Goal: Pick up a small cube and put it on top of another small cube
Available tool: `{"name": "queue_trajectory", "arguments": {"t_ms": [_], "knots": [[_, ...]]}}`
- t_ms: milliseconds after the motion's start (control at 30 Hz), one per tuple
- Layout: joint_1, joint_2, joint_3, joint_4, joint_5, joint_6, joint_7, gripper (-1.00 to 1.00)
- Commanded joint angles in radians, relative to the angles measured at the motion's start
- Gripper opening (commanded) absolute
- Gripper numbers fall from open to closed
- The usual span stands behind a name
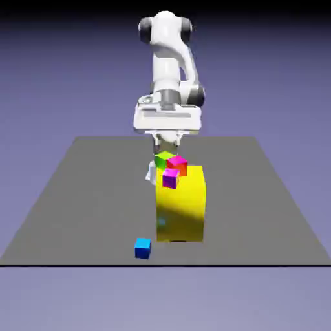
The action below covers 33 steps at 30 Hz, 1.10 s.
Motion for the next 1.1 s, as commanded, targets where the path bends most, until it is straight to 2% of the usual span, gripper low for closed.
{"name": "queue_trajectory", "arguments": {"t_ms": [0, 967, 1067], "knots": [[-0.003, 0.036, -0.002, 0.029, 0.001, -0.034, 0.0, 0.0], [-0.085, 1.087, -0.072, 0.874, 0.035, -1.01, 0.006, 0.0], [-0.086, 1.116, -0.071, 0.858, 0.037, -0.971, 0.005, 0.0]]}}
